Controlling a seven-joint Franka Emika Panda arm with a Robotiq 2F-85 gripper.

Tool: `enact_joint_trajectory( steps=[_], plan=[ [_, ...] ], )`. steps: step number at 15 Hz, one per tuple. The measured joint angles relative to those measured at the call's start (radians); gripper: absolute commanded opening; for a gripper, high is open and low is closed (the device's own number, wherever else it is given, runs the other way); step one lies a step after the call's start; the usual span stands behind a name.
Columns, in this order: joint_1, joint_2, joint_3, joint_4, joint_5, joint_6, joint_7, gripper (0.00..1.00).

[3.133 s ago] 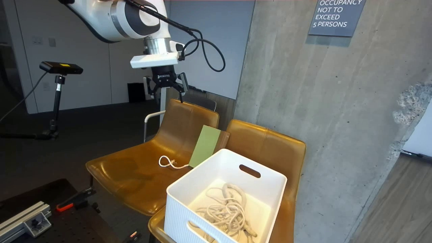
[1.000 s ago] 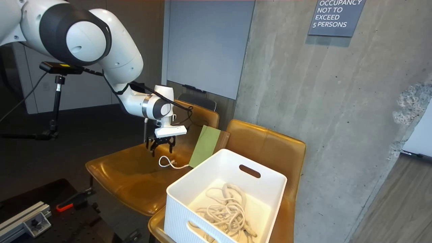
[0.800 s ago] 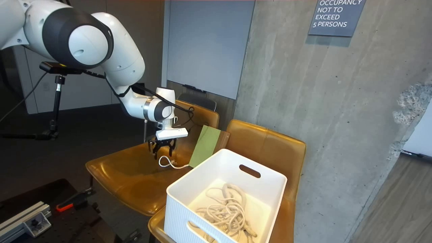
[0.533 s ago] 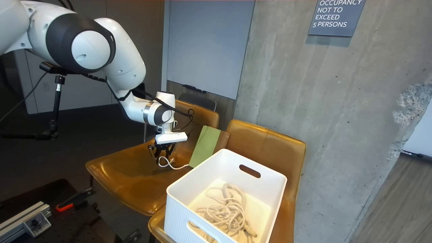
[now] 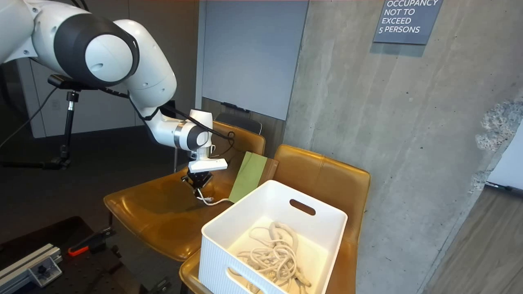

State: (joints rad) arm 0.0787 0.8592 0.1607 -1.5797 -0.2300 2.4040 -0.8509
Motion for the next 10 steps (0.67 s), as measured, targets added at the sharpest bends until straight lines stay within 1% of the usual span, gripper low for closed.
enact_joint_trajectory(
  steps=[3, 6, 10],
  plan=[
    [-0.007, -0.097, -0.006, -0.021, 0.0, -0.062, 0.019, 0.0],
    [-0.025, -0.238, -0.016, -0.068, 0.0, -0.131, 0.053, 0.0],
    [-0.061, -0.424, -0.05, -0.117, 0.001, -0.218, 0.09, 0.0]
  ],
)
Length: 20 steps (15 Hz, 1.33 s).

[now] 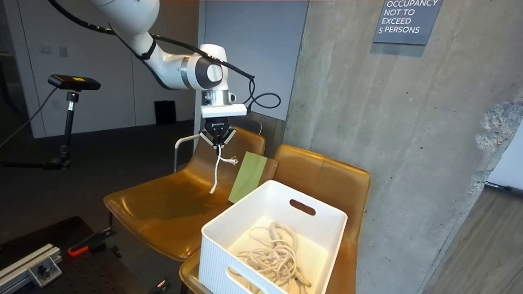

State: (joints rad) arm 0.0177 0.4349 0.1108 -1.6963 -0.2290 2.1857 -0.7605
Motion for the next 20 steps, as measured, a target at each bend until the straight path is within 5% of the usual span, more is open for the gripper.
enact_joint_trajectory(
  steps=[8, 15, 16, 20],
  plan=[
    [-0.137, -0.244, -0.123, 0.022, 0.018, -0.111, -0.007, 0.0],
    [-0.187, -0.181, -0.174, 0.029, 0.065, -0.083, -0.015, 0.0],
    [-0.193, -0.164, -0.177, 0.03, 0.07, -0.071, -0.014, 0.26],
    [-0.23, -0.121, -0.194, 0.03, 0.088, -0.036, -0.011, 0.47]
  ],
)
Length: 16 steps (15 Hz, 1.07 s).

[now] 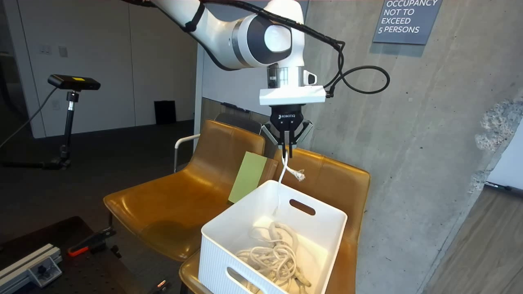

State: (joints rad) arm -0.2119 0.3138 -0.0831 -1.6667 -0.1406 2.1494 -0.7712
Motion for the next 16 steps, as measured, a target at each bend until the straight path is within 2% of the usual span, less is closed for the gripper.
enact_joint_trajectory(
  steps=[7, 11, 16],
  plan=[
    [-0.03, 0.0, -0.008, -0.02, 0.003, 0.022, -0.02, 0.98],
    [-0.045, -0.001, -0.006, -0.038, 0.012, 0.047, -0.189, 1.0],
    [-0.144, -0.001, -0.006, -0.084, 0.082, 0.071, -0.548, 1.0]
  ],
)
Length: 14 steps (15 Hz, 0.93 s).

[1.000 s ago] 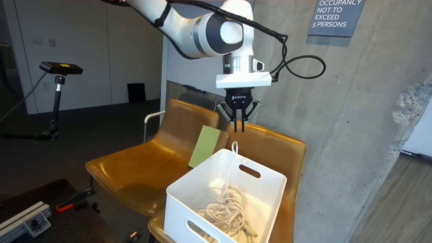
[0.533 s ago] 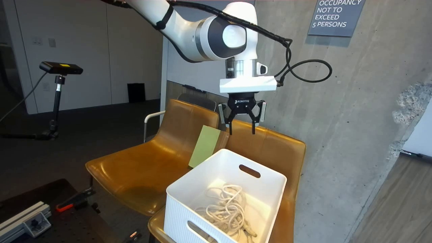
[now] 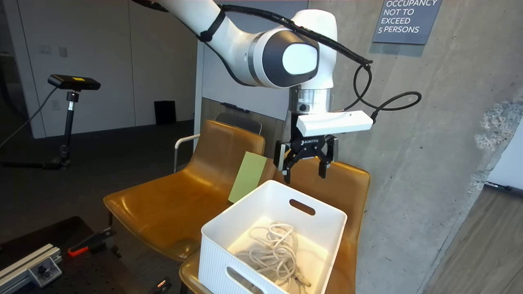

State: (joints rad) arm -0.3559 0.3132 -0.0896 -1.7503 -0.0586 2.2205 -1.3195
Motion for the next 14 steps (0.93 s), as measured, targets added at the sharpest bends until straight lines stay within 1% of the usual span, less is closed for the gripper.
enact_joint_trajectory(
  steps=[3, 6, 10, 12, 14],
  plan=[
    [-0.023, 0.002, -0.002, -0.06, 0.038, 0.019, -0.169, 1.0],
    [0.001, 0.004, 0.008, -0.139, 0.043, 0.065, -0.258, 1.0],
    [0.069, 0.023, 0.021, -0.231, 0.03, 0.161, -0.301, 1.0],
    [0.097, 0.051, 0.022, -0.259, 0.001, 0.218, -0.303, 1.0],
    [0.108, 0.092, 0.022, -0.276, -0.039, 0.279, -0.303, 1.0]
  ],
)
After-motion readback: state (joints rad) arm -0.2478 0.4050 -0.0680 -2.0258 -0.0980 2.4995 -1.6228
